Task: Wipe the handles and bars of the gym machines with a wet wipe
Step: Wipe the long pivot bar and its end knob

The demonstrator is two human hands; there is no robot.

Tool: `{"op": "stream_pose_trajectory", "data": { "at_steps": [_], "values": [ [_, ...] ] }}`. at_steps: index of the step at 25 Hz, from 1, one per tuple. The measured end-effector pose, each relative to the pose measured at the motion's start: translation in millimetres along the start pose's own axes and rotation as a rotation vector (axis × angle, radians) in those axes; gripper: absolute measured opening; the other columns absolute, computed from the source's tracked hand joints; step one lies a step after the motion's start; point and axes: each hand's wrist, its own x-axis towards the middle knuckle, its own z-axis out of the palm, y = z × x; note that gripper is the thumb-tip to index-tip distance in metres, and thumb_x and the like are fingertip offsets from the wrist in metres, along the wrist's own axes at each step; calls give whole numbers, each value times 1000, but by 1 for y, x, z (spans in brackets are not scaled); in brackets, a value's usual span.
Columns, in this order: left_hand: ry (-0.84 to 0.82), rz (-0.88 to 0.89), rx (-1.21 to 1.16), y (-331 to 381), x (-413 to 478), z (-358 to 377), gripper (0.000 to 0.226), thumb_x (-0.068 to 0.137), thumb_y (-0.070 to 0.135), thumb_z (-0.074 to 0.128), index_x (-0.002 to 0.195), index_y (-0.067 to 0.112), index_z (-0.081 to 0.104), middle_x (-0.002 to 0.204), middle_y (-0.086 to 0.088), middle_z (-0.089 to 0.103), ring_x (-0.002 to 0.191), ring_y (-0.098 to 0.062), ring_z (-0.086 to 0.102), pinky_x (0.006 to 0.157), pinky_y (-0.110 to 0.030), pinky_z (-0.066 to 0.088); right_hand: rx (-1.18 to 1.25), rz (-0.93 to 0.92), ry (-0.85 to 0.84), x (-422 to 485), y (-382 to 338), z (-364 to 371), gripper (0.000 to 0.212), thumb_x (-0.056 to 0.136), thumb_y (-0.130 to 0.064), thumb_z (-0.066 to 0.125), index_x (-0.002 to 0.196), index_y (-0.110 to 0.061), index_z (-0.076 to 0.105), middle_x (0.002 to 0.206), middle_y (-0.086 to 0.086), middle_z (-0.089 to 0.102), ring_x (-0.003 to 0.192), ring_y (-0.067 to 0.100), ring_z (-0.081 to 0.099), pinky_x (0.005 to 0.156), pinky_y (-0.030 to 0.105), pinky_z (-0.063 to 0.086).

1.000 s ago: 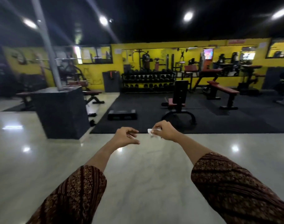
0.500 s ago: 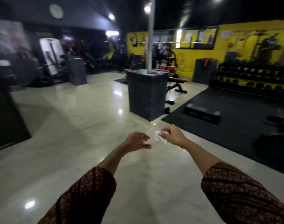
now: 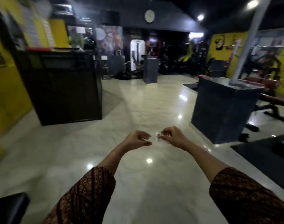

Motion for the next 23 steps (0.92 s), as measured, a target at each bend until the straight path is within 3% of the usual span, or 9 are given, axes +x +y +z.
{"op": "stream_pose_trajectory", "data": {
  "at_steps": [4,8,13,20,23],
  "values": [
    [157,-91,15,-32,32,-44,37,78,18,74,110,6,64,105,-8,67,89,-10,62,70,-11,49,115,-177,-78,87,-19,38,24,87,-27,65,82,-4,71,69,-2,60,61,4,50,53,9,35],
    [252,-224,60,-74,23,-80,38,77,16,75,110,3,64,109,-12,67,94,-15,64,82,-23,51,213,-284,-249,145,-40,87,22,88,-31,63,84,-10,71,72,-4,61,67,3,53,57,14,38],
    [532,-429,73,-110,2,-127,39,78,17,74,113,5,63,109,-14,66,98,-20,64,84,-30,53,252,-512,-468,217,-79,151,18,89,-23,61,91,-7,70,78,-1,61,72,8,54,61,19,41],
    [930,-612,11,-103,-30,-152,36,77,13,75,109,1,64,105,-18,67,95,-22,65,87,-36,53,372,-837,-707,268,-145,196,14,88,-18,63,79,-12,70,65,-1,58,55,-1,45,54,22,35],
    [1077,-698,-7,-95,-59,-145,37,77,11,73,111,1,63,107,-16,66,95,-18,63,82,-24,53,437,-933,-816,263,-171,220,15,87,-19,64,75,-12,69,57,-7,53,48,-4,46,50,18,34]
  ]
}}
